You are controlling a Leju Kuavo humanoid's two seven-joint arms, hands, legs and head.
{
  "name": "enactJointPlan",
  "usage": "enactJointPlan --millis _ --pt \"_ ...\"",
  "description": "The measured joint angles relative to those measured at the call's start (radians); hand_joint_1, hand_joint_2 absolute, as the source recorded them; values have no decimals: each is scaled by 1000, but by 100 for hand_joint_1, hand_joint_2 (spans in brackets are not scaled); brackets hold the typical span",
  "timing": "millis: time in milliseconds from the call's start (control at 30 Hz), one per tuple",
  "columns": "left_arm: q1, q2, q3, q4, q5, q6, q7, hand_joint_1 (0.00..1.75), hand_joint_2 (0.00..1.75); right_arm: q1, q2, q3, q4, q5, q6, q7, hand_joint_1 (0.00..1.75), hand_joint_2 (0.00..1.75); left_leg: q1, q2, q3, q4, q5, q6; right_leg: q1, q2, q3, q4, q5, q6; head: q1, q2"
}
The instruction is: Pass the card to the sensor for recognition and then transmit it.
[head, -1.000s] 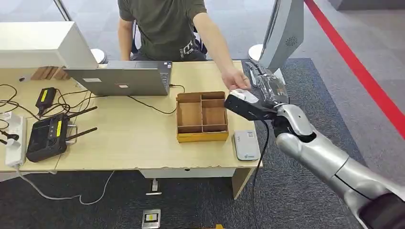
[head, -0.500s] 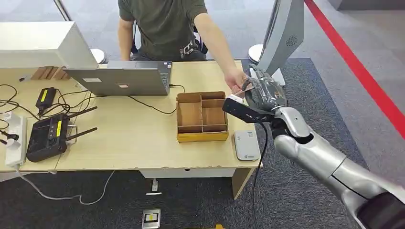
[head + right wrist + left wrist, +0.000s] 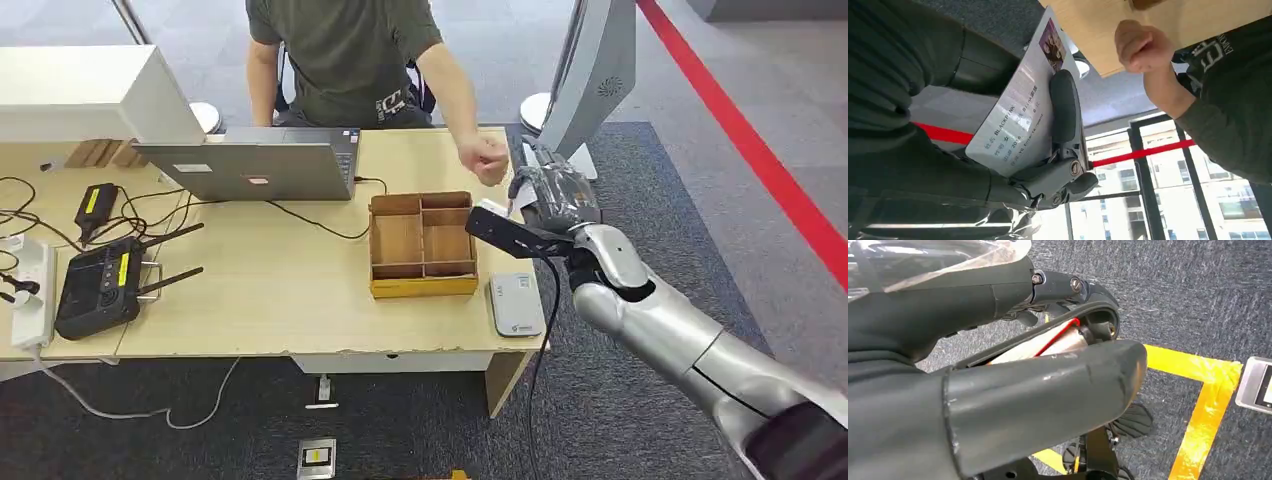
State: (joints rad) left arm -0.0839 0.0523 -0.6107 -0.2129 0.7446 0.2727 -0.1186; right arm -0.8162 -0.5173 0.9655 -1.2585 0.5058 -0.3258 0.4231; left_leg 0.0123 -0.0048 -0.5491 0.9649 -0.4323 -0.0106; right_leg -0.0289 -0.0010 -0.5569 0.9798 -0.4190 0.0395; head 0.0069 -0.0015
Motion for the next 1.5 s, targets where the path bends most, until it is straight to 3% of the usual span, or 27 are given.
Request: enactJointPlan --millis 333,933,1500 --pt "-5 -6 -1 0 0 -10 -10 0 0 6 8 0 18 17 6 -11 175 175 0 0 0 0 0 0 0 0 0 0 0 0 0 0" --pt "-7 -4 -43 0 8 -19 -8 0 0 169 -25 -71 85 36 54 -17 175 175 0 0 0 0 0 0 0 0 0 0 0 0 0 0" --pt "-10 -3 -68 0 27 -19 -8 0 0 235 -8 -118 185 47 87 -52 175 175 0 0 0 0 0 0 0 0 0 0 0 0 0 0"
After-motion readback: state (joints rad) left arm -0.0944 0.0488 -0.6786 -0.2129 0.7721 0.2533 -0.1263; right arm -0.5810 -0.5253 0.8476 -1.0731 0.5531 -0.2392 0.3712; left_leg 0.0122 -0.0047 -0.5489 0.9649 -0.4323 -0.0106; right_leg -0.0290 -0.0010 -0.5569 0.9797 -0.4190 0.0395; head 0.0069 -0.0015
